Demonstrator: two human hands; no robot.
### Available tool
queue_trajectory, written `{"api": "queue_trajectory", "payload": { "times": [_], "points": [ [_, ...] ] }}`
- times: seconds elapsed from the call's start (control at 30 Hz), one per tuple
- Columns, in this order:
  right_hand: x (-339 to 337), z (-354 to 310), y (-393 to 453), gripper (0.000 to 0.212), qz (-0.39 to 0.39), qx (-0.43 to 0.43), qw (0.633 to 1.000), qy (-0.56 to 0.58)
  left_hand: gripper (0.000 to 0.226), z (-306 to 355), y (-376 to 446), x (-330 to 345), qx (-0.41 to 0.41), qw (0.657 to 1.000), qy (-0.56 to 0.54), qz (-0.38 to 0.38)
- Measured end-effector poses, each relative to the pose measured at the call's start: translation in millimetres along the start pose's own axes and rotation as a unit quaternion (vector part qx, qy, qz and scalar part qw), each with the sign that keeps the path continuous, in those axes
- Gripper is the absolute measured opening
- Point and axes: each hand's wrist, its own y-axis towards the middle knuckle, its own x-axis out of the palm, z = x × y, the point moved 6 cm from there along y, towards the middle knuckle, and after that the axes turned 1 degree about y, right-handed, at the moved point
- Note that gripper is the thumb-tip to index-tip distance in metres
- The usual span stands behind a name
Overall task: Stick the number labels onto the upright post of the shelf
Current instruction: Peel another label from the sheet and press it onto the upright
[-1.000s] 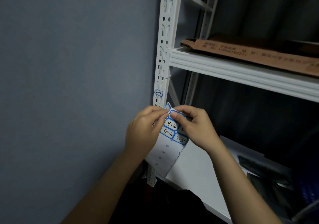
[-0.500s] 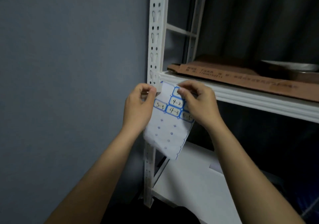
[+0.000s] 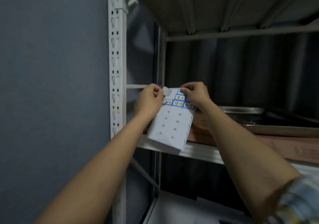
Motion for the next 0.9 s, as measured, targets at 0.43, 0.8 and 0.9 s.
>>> {"api": "queue_trajectory", "payload": {
  "times": [0.43,0.8,0.9],
  "points": [
    [30,-18,13,0.032,-0.074,-0.041,0.996,-0.004,0.016,-11,24,-1,0.036,0.995,0.079,0.043],
    [86,-90,-38,0.020,-0.113,0.081,0.937,0.322,0.014,14,-1,-83,0.118,0.961,0.221,0.117],
    [98,-113,-48,0.013,-0.103,0.056,0.937,0.329,0.015,5,-6,-109,0.105,0.972,0.179,0.113]
  ]
}}
